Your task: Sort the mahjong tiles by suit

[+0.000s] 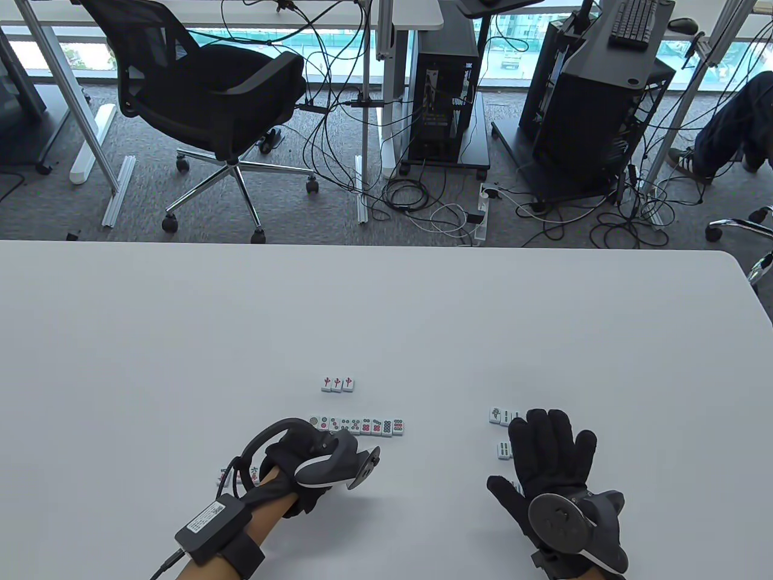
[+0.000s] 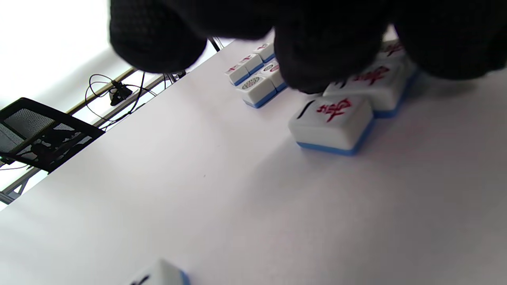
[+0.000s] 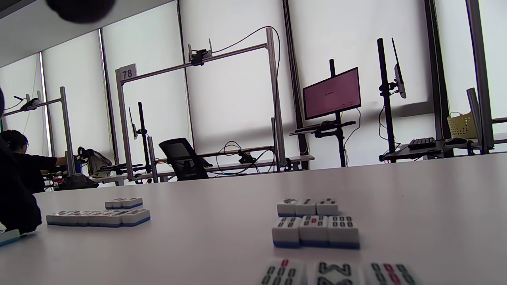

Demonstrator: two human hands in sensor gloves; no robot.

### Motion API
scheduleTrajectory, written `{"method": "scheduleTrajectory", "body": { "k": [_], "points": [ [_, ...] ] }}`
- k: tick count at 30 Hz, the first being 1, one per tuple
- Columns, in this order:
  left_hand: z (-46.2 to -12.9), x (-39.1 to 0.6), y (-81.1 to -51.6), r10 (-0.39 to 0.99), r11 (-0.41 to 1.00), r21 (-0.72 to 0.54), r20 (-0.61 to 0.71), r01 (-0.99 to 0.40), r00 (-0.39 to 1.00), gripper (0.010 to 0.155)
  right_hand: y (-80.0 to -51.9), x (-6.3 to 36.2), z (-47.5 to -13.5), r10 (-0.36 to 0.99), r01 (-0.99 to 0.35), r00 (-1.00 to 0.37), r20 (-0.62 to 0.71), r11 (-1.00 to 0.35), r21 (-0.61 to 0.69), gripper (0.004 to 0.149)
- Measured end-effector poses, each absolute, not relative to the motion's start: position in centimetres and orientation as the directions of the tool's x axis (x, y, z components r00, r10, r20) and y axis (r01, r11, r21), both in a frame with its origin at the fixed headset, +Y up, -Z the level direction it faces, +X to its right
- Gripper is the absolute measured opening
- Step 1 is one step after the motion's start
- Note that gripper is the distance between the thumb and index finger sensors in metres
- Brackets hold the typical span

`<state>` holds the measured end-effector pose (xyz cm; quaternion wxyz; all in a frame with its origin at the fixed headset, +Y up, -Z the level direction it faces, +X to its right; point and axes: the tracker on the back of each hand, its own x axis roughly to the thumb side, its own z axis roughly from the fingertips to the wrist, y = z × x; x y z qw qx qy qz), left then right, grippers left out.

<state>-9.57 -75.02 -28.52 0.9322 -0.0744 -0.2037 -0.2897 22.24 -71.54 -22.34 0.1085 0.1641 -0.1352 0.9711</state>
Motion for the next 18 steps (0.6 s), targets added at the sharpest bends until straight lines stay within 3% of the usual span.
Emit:
{"method": "scheduleTrajectory", "body": {
  "k": [4, 11, 18],
  "points": [
    [-27.7, -12.4, -72.8, -0.519, 0.847, 0.085, 0.348, 0.524, 0.781, 0.065, -71.5, 22.3, -22.3, 0.164, -0.252, -0.925, 0.342, -0.94, -0.23, 0.083],
    [-26.6, -19.7, -71.4, -0.522, 0.841, -0.009, 0.25, 0.541, 0.815, 0.063, -71.5, 22.3, -22.2, 0.153, -0.242, -0.929, 0.338, -0.941, -0.238, 0.083],
    [-26.2, -24.2, -73.7, -0.488, 0.845, -0.131, 0.207, 0.518, 0.848, 0.065, -71.5, 22.3, -22.3, 0.134, -0.217, -0.938, 0.321, -0.946, -0.24, 0.083]
  ]
}}
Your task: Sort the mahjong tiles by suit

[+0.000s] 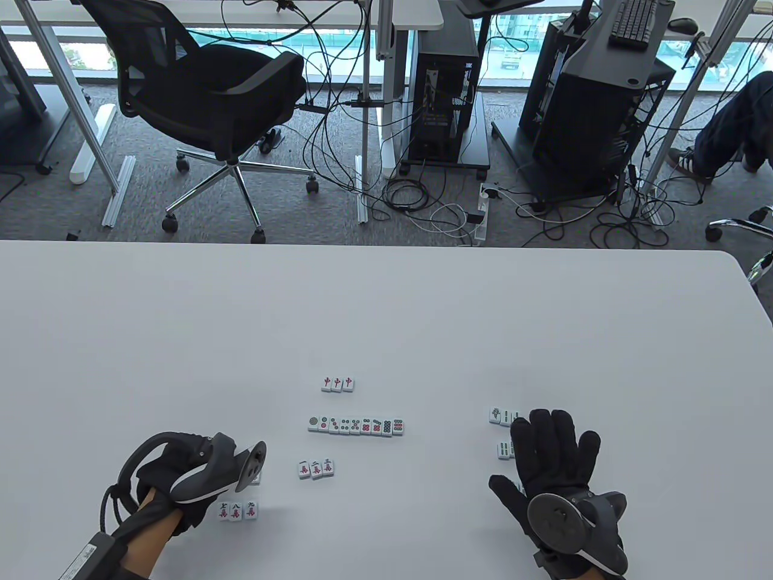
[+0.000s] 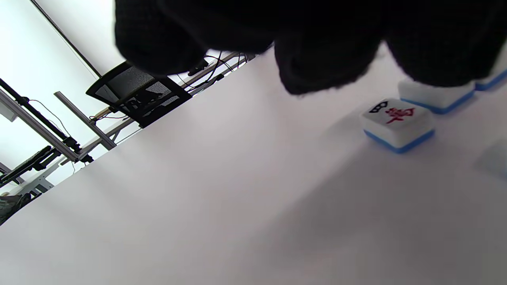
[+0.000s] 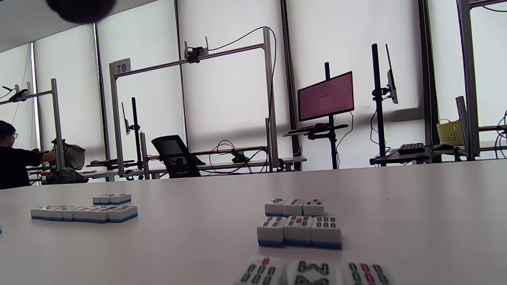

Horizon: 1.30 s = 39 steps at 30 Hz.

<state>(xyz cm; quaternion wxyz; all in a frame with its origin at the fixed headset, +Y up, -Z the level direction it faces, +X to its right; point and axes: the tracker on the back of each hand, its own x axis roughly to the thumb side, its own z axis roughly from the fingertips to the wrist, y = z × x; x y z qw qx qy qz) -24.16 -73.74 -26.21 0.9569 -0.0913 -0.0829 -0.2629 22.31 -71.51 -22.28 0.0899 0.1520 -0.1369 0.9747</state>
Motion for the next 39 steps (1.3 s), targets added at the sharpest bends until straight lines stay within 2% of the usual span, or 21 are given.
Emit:
{"method": "scheduleTrajectory", "body": {
  "k": [7, 9, 14, 17, 21, 27, 32, 39],
  "points": [
    [-26.7, -24.7, -76.1, -0.43, 0.859, -0.204, 0.215, 0.471, 0.877, 0.065, -71.5, 22.3, -22.3, 0.115, -0.194, -0.944, 0.309, -0.951, -0.239, 0.083],
    [-26.8, -24.6, -76.2, -0.418, 0.877, -0.16, 0.212, 0.453, 0.883, 0.062, -71.4, 22.3, -22.3, 0.119, -0.198, -0.944, 0.308, -0.951, -0.239, 0.083],
    [-27.7, -24.5, -75.7, -0.459, 0.849, -0.216, 0.153, 0.483, 0.875, 0.062, -71.4, 22.4, -22.3, 0.132, -0.211, -0.942, 0.309, -0.948, -0.238, 0.083],
    [-28.5, -24.4, -74.8, -0.447, 0.866, -0.203, 0.095, 0.457, 0.889, 0.062, -71.2, 22.4, -22.3, 0.144, -0.226, -0.938, 0.315, -0.944, -0.241, 0.083],
    [-29.5, -21.9, -73.3, -0.394, 0.902, -0.153, 0.089, 0.404, 0.915, 0.062, -71.1, 22.5, -22.3, 0.158, -0.241, -0.934, 0.319, -0.94, -0.241, 0.083],
    [-30.1, -15.3, -72.1, -0.364, 0.926, -0.056, 0.138, 0.374, 0.921, 0.062, -71.2, 22.5, -22.3, 0.16, -0.245, -0.932, 0.325, -0.94, -0.238, 0.083],
    [-29.8, -10.6, -72.9, -0.282, 0.95, -0.068, 0.228, 0.304, 0.932, 0.062, -71.2, 22.5, -22.3, 0.164, -0.249, -0.931, 0.325, -0.939, -0.238, 0.083],
    [-29.3, -8.0, -74.8, -0.325, 0.919, -0.122, 0.307, 0.375, 0.895, 0.061, -71.2, 22.5, -22.2, 0.173, -0.261, -0.926, 0.336, -0.936, -0.238, 0.083]
  ]
}}
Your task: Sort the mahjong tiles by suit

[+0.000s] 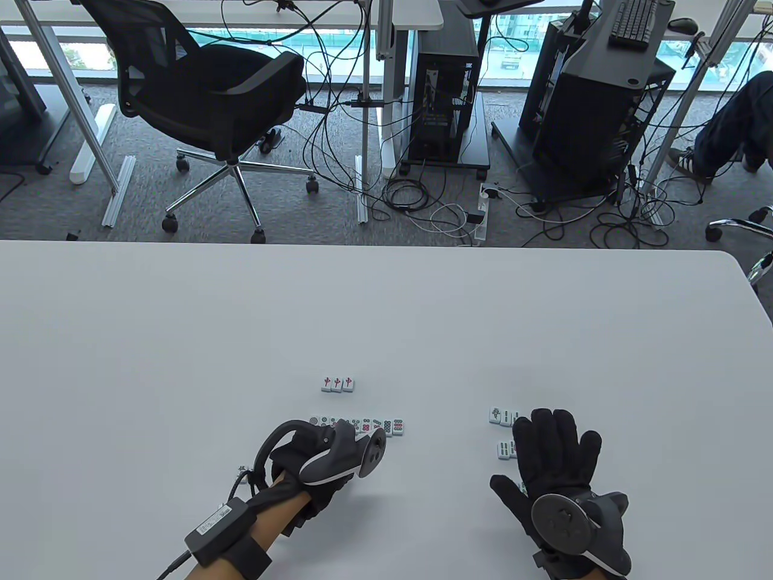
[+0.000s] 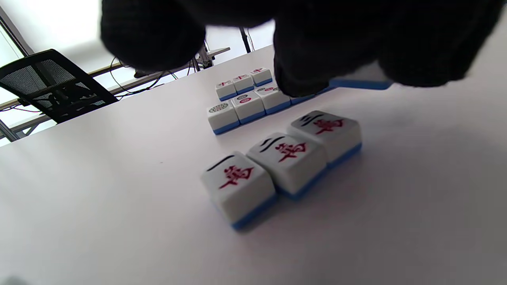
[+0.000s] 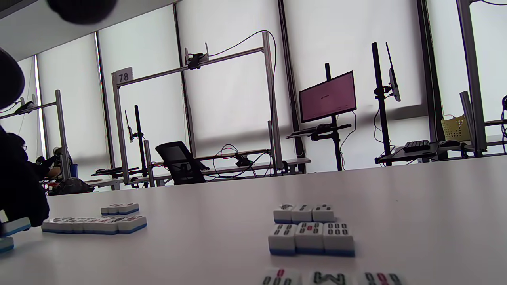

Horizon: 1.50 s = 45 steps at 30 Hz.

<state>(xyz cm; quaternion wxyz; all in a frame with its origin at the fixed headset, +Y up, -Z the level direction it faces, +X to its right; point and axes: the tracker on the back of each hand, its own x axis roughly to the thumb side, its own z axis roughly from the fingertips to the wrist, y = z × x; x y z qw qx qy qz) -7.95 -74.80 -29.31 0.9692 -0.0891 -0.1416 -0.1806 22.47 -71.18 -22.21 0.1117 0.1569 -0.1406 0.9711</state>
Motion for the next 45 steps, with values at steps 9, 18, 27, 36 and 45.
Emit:
{"method": "scheduleTrajectory", "body": {
  "k": [9, 18, 27, 36, 45],
  "points": [
    [-28.9, -8.2, -75.9, -0.427, 0.88, -0.07, 0.317, 0.47, 0.847, 0.06, -71.2, 22.4, -22.2, 0.173, -0.262, -0.924, 0.341, -0.936, -0.233, 0.083],
    [-27.7, -10.1, -74.2, -0.462, 0.88, 0.032, 0.291, 0.474, 0.838, 0.067, -71.3, 22.2, -22.1, 0.163, -0.253, -0.923, 0.349, -0.94, -0.231, 0.083],
    [-26.7, -17.2, -70.9, -0.515, 0.855, 0.055, 0.218, 0.516, 0.829, 0.065, -71.3, 22.3, -22.1, 0.168, -0.257, -0.926, 0.338, -0.936, -0.239, 0.083],
    [-25.9, -21.0, -73.8, -0.508, 0.85, -0.045, 0.198, 0.525, 0.838, 0.066, -71.4, 22.3, -22.2, 0.138, -0.222, -0.937, 0.322, -0.945, -0.241, 0.083],
    [-26.4, -20.8, -76.3, -0.488, 0.842, -0.137, 0.217, 0.521, 0.845, 0.061, -71.6, 22.3, -22.3, 0.125, -0.204, -0.941, 0.315, -0.951, -0.233, 0.083]
  ]
}}
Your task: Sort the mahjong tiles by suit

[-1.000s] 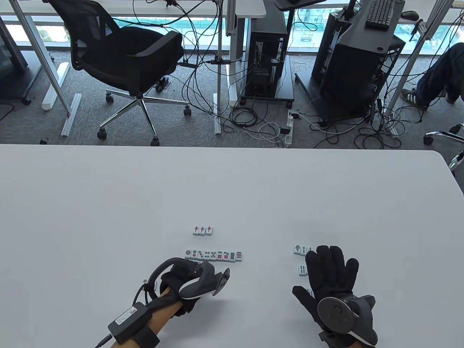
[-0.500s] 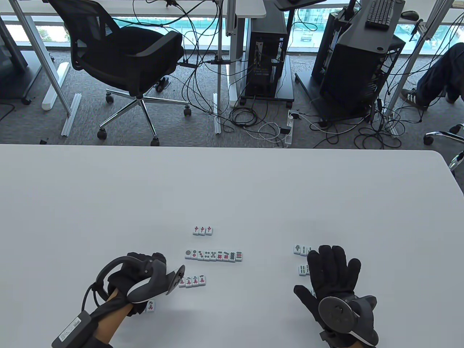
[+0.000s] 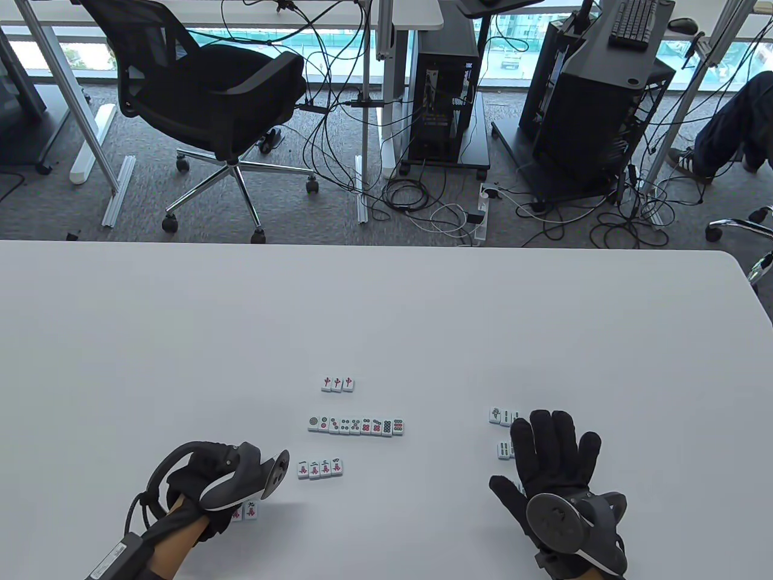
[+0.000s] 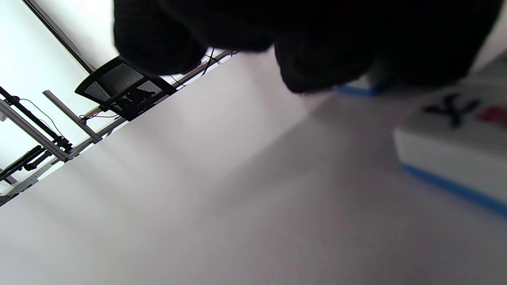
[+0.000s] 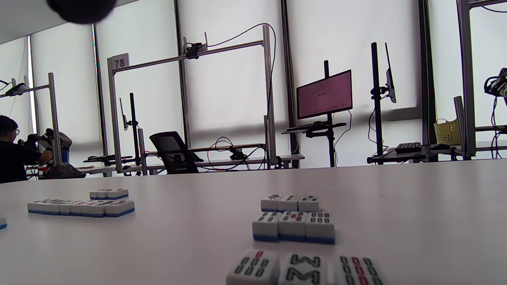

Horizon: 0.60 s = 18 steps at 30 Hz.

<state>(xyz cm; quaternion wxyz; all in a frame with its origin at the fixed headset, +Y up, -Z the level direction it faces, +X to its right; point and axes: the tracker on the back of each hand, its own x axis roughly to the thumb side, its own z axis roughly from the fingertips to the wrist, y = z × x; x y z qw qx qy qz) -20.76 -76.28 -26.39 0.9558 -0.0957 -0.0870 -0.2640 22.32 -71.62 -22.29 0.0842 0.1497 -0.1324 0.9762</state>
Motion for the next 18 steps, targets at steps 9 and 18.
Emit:
{"method": "scheduleTrajectory", "body": {
  "k": [9, 18],
  "points": [
    [-28.1, -19.6, -74.3, -0.539, 0.822, -0.108, 0.172, 0.56, 0.824, 0.06, -71.5, 22.3, -22.3, 0.15, -0.233, -0.934, 0.325, -0.944, -0.233, 0.083],
    [-30.4, -12.0, -73.0, -0.32, 0.934, -0.086, 0.233, 0.347, 0.918, 0.06, -71.5, 22.4, -22.4, 0.167, -0.252, -0.927, 0.336, -0.94, -0.23, 0.083]
  ]
}}
